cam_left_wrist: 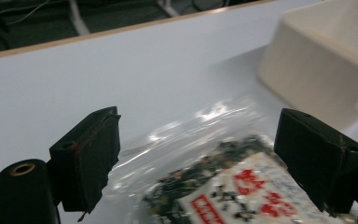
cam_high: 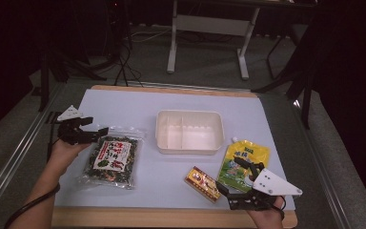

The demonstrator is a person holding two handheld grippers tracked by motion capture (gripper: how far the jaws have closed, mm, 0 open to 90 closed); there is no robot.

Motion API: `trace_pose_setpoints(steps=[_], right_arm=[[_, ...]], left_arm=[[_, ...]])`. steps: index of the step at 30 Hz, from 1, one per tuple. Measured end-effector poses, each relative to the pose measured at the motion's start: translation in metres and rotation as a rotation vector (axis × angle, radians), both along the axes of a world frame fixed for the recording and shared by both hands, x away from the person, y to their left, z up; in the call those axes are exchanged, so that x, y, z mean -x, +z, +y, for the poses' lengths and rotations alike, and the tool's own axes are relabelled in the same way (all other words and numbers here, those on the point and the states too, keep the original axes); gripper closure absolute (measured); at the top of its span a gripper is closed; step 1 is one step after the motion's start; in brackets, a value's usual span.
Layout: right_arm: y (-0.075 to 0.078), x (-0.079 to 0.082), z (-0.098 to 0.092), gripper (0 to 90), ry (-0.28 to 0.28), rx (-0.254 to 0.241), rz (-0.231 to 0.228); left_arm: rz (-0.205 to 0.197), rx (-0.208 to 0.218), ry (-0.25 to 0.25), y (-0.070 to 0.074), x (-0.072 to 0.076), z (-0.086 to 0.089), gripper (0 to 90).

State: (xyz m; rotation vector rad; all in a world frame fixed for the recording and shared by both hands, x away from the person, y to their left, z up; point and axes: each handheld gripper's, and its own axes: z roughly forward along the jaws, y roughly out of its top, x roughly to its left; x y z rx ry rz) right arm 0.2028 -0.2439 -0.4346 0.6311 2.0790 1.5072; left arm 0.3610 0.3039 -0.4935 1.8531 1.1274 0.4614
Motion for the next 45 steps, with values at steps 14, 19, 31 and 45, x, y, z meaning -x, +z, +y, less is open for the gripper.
trace_pose_setpoints(steps=[14, 19, 31, 45], right_arm=[[-0.004, -0.002, 0.001, 9.8, 0.023, 0.008, 0.021], [-0.005, -0.004, 0.002, 9.8, 0.025, 0.011, 0.031], [-0.009, -0.006, 0.003, 9.9, 0.025, 0.024, 0.049], [-0.01, -0.006, 0.004, 10.0, 0.028, 0.033, 0.052]], left_arm=[[0.104, 0.001, 0.053, -0.036, -0.03, 0.024, 27.3], [0.131, 0.012, 0.051, -0.044, -0.035, 0.026, 29.2], [0.215, -0.01, 0.01, -0.061, -0.053, 0.024, 37.2], [0.214, -0.023, -0.016, -0.063, -0.05, 0.02, 53.7]])
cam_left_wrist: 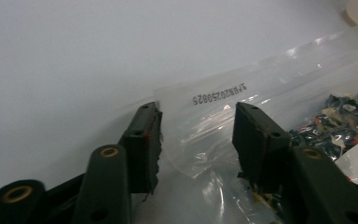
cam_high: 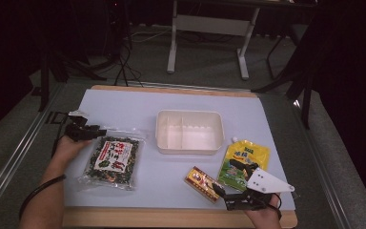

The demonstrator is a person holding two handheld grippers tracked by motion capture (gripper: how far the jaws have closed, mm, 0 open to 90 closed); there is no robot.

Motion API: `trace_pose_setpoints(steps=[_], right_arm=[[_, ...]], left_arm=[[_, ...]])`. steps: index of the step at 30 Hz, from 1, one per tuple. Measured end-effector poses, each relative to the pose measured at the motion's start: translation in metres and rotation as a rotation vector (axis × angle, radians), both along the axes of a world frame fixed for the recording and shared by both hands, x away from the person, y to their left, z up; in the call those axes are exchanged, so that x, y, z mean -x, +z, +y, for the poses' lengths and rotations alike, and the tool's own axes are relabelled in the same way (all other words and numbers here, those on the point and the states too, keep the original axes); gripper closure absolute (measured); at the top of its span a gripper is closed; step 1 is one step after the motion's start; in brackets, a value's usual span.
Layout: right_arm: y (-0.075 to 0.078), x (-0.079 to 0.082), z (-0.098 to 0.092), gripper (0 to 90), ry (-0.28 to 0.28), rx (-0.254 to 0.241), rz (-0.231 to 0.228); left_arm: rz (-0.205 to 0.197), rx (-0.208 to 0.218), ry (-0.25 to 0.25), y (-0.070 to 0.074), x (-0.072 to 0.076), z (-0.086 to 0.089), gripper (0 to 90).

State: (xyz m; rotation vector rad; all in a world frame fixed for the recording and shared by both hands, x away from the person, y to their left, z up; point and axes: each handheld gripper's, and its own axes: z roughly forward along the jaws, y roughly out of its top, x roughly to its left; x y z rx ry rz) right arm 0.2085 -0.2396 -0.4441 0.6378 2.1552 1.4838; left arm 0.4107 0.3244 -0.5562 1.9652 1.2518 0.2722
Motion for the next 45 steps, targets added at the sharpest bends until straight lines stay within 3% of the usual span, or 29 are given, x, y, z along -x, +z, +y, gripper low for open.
trace_pose_setpoints(steps=[3, 4, 6, 10, 16, 18, 22, 24, 27, 28, 31, 33, 38, 39, 40, 42, 45], right_arm=[[0.0, 0.0, 0.0, 10.0, -0.001, 0.001, -0.001], [0.0, 0.0, 0.0, 10.0, -0.001, -0.001, -0.001], [0.0, -0.001, -0.001, 12.7, -0.001, 0.0, -0.001], [0.0, -0.001, -0.001, 12.6, -0.003, -0.003, 0.0], [0.0, -0.001, -0.002, 12.7, -0.006, 0.001, -0.002], [0.0, -0.001, -0.002, 12.7, -0.006, 0.001, -0.001], [0.0, -0.001, -0.002, 12.7, -0.007, 0.0, -0.001], [0.0, -0.001, -0.003, 12.8, -0.008, 0.002, 0.001], [0.0, -0.001, -0.003, 12.8, -0.009, 0.002, 0.0], [0.0, -0.001, -0.003, 12.8, -0.01, 0.002, 0.001], [-0.001, -0.002, -0.002, 12.8, -0.008, 0.007, -0.001], [-0.001, -0.002, -0.002, 12.8, -0.008, 0.008, 0.0], [-0.001, -0.002, -0.001, 12.8, -0.009, 0.014, -0.003], [-0.001, -0.002, -0.001, 12.8, -0.009, 0.014, -0.003], [-0.001, -0.002, -0.001, 12.9, -0.009, 0.016, -0.004], [-0.001, -0.002, -0.001, 13.0, -0.009, 0.017, -0.003], [-0.001, -0.002, -0.001, 13.0, -0.01, 0.016, -0.003]], left_arm=[[0.002, -0.011, -0.002, 0.001, 0.0, -0.002, 54.3], [0.007, -0.024, -0.007, 0.002, 0.0, -0.005, 60.0], [0.004, -0.045, 0.0, 0.002, -0.001, -0.009, 62.9], [0.001, -0.092, -0.001, 0.005, -0.003, -0.019, 63.9], [-0.012, -0.119, -0.02, 0.011, -0.005, -0.028, 84.8], [-0.014, -0.126, -0.048, 0.015, -0.006, -0.031, 89.5], [-0.003, -0.115, -0.058, 0.017, -0.008, -0.032, 89.6], [0.02, -0.073, -0.069, 0.014, -0.009, -0.03, 84.0], [0.031, -0.069, -0.085, 0.011, -0.009, -0.033, 76.3], [0.047, -0.084, -0.115, 0.009, -0.01, -0.038, 74.2], [0.024, -0.127, -0.124, 0.008, -0.009, -0.047, 72.0], [0.024, -0.127, -0.124, 0.008, -0.009, -0.047, 72.1], [-0.03, -0.27, -0.161, 0.013, -0.001, -0.067, 84.6], [-0.03, -0.27, -0.161, 0.013, -0.001, -0.067, 86.4], [-0.052, -0.333, -0.157, 0.014, 0.003, -0.074, 87.5], [-0.053, -0.347, -0.15, 0.014, 0.003, -0.076, 87.7], [-0.05, -0.336, -0.136, 0.014, 0.004, -0.076, 88.9]])
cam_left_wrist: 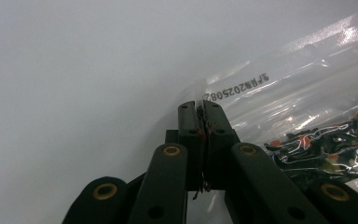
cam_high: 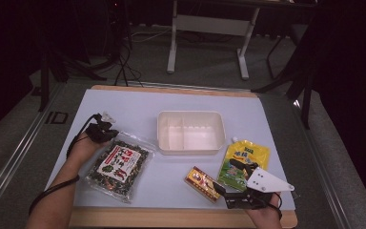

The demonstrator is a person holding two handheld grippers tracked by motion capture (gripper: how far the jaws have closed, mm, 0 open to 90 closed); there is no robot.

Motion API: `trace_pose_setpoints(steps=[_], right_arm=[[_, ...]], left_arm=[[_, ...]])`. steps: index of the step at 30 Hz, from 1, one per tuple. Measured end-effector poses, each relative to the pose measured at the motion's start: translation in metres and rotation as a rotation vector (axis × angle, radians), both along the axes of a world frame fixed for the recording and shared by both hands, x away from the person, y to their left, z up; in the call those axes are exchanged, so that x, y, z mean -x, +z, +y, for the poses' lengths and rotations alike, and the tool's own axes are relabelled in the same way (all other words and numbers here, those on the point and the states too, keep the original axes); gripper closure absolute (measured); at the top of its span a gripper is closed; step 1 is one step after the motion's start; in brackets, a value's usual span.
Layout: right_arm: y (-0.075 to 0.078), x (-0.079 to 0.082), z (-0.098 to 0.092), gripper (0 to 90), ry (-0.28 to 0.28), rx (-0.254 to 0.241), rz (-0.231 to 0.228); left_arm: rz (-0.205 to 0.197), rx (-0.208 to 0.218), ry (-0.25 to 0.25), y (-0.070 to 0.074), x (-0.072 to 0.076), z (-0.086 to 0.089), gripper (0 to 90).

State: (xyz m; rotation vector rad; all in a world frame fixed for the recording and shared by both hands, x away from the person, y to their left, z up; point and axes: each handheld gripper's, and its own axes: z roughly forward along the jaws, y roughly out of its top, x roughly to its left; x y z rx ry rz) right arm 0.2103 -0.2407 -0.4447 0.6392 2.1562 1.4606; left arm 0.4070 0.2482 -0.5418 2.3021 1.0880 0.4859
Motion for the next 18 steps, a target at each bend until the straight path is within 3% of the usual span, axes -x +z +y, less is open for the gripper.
trace_pose_setpoints(steps=[1, 3, 8, 12, 14, 18], right_arm=[[0.001, 0.001, 0.0, 13.0, -0.004, -0.001, -0.001], [0.001, 0.001, -0.001, 13.1, -0.009, -0.005, -0.004], [0.002, 0.0, -0.002, 13.4, -0.015, -0.012, -0.003], [0.003, 0.001, -0.003, 13.4, -0.016, -0.016, -0.004], [0.004, 0.001, -0.003, 13.3, -0.015, -0.016, -0.009], [0.004, 0.001, -0.003, 13.4, -0.016, -0.016, -0.009]], left_arm=[[0.016, 0.037, 0.021, 0.001, -0.001, 0.003, 89.1], [0.019, 0.073, 0.039, 0.004, -0.002, 0.006, 89.3], [-0.002, 0.086, 0.047, 0.008, 0.001, 0.011, 89.4], [0.007, 0.111, 0.08, 0.013, 0.002, 0.018, 89.5], [-0.007, 0.087, 0.092, 0.019, 0.004, 0.019, 89.5], [-0.01, 0.086, 0.093, 0.025, 0.006, 0.019, 89.5]])
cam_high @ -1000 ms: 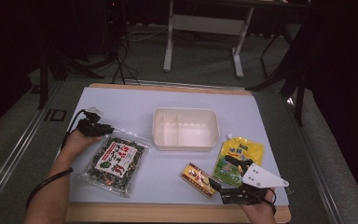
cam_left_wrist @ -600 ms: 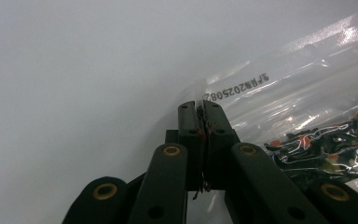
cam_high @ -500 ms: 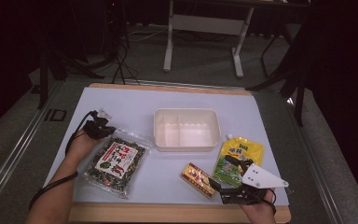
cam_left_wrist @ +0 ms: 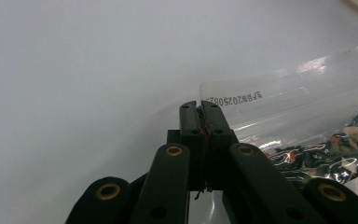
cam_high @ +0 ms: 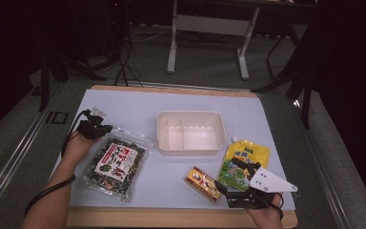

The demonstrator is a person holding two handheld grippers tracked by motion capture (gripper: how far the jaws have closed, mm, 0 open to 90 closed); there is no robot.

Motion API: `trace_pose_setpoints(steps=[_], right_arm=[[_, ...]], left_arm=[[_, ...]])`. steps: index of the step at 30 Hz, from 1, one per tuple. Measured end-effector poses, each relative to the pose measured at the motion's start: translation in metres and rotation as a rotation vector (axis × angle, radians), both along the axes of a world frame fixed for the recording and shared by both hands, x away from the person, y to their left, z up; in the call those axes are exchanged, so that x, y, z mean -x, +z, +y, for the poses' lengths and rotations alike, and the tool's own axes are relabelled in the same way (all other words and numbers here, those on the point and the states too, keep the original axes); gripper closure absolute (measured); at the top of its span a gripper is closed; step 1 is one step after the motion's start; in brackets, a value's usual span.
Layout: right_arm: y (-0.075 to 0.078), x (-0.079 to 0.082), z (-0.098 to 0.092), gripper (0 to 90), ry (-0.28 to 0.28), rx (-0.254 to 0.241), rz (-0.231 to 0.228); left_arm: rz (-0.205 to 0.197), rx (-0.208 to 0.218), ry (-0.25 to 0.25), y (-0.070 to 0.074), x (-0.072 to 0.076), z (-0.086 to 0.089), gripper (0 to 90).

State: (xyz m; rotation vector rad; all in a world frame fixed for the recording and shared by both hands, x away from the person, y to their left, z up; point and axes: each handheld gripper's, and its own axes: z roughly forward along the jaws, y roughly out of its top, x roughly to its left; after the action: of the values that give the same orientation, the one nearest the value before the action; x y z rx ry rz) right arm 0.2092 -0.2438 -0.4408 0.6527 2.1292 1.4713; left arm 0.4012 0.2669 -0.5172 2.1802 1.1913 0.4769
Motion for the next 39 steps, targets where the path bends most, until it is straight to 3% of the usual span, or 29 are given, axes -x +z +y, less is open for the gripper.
trace_pose_setpoints(steps=[1, 6, 10, 15, 18, 23, 28, 35, 39], right_arm=[[0.0, 0.0, 0.0, 13.4, -0.002, -0.003, 0.001], [0.0, 0.0, 0.0, 13.4, -0.001, 0.0, -0.001], [0.001, 0.001, -0.001, 13.4, -0.002, -0.003, -0.006], [0.002, 0.001, -0.001, 13.4, -0.003, -0.008, -0.005], [0.002, 0.002, -0.001, 13.4, -0.003, -0.008, -0.005], [0.002, 0.002, 0.0, 13.4, 0.0, -0.009, -0.009], [0.004, 0.003, -0.001, 13.3, 0.004, -0.018, -0.011], [0.007, 0.003, -0.001, 10.2, 0.001, -0.035, -0.009], [0.009, 0.005, -0.002, 9.9, 0.019, -0.048, -0.002]], left_arm=[[-0.001, -0.001, -0.008, 0.01, 0.002, 0.002, 89.5], [0.007, -0.02, -0.002, 0.021, 0.004, 0.004, 89.5], [0.011, -0.005, 0.004, 0.028, 0.006, 0.007, 89.5], [-0.036, 0.031, -0.004, 0.044, 0.015, 0.009, 89.7], [-0.04, 0.037, -0.004, 0.047, 0.016, 0.009, 89.8], [-0.093, 0.092, -0.021, 0.065, 0.028, 0.013, 89.8], [-0.178, 0.176, -0.032, 0.084, 0.046, 0.019, 89.8], [-0.246, 0.226, -0.049, 0.104, 0.064, 0.024, 89.8], [-0.27, 0.235, -0.071, 0.111, 0.071, 0.022, 89.8]])
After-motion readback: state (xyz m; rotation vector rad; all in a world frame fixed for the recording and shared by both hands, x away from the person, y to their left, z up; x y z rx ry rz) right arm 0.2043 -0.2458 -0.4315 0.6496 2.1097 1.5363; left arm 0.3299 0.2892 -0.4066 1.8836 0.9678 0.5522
